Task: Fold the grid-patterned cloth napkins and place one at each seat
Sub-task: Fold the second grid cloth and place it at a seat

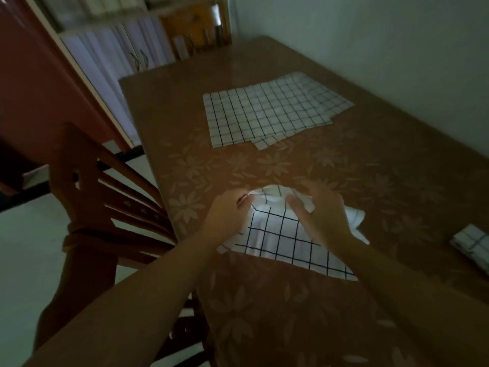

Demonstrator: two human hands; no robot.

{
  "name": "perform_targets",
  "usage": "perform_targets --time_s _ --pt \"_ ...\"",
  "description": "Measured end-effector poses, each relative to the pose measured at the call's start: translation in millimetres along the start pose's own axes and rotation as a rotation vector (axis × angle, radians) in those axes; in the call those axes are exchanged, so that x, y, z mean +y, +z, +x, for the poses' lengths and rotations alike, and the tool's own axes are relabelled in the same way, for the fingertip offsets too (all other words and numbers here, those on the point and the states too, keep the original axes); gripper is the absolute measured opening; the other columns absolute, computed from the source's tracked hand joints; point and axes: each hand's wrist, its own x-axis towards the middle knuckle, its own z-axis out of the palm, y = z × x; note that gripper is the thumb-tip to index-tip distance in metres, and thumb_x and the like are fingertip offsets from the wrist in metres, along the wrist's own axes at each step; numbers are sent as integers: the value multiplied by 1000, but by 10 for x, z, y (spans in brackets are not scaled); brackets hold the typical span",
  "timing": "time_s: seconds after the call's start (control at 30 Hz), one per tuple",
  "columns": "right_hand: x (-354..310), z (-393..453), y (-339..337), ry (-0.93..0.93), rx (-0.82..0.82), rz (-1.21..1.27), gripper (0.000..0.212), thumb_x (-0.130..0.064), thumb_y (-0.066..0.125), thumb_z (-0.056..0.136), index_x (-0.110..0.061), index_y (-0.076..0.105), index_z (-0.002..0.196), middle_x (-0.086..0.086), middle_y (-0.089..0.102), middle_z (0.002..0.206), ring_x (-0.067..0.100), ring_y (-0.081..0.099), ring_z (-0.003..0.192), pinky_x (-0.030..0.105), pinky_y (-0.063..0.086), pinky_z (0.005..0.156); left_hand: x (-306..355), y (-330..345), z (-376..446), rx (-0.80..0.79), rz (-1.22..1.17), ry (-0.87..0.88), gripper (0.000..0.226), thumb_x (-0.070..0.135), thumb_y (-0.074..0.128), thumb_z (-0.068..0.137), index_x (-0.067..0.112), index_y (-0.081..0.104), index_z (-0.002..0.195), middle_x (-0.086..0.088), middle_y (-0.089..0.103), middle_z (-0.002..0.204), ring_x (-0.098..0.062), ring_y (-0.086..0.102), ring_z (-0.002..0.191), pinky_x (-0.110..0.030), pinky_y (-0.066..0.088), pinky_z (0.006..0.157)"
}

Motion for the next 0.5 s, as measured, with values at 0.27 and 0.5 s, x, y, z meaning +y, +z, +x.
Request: perform_targets --time_s 0.27,0.5 --pt "-1243 -340 -600 -68 280 -275 62 -38 69 81 -25 45 136 -2 57 130 19 51 122 45 20 114 494 -1170 -368 -137 -247 260 32 26 45 102 5 66 90 -3 50 63 -1 42 44 -13 33 47" --pt "-2310 -492 -1128 -150 16 -278 30 -25 77 79 -27 72 109 -8 72 107 16 65 101 36 41 100 558 -2064 -746 -289 -39 530 33 44 49 98 18 65 85 7 54 64 -3 48 49 -18 38 46"
